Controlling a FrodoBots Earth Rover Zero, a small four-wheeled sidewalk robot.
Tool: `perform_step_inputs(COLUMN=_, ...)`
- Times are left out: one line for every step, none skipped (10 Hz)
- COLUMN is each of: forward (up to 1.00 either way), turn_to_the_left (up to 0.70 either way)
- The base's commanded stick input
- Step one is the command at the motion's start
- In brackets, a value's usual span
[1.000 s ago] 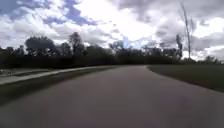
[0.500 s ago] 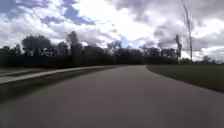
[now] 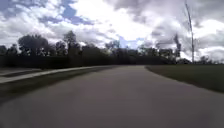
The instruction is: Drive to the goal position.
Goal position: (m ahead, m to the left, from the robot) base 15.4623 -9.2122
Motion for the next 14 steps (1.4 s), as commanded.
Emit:
perform_step_inputs(forward=1.0, turn_to_the_left=-0.11)
perform_step_inputs(forward=1.0, turn_to_the_left=-0.11)
perform_step_inputs(forward=1.0, turn_to_the_left=-0.11)
perform_step_inputs(forward=1.0, turn_to_the_left=-0.11)
perform_step_inputs(forward=1.0, turn_to_the_left=-0.11)
perform_step_inputs(forward=1.0, turn_to_the_left=-0.11)
perform_step_inputs(forward=1.0, turn_to_the_left=-0.11)
perform_step_inputs(forward=1.0, turn_to_the_left=-0.11)
perform_step_inputs(forward=1.0, turn_to_the_left=-0.11)
perform_step_inputs(forward=1.0, turn_to_the_left=-0.11)
perform_step_inputs(forward=1.0, turn_to_the_left=-0.11)
perform_step_inputs(forward=1.0, turn_to_the_left=-0.11)
perform_step_inputs(forward=1.0, turn_to_the_left=-0.11)
perform_step_inputs(forward=1.0, turn_to_the_left=-0.11)
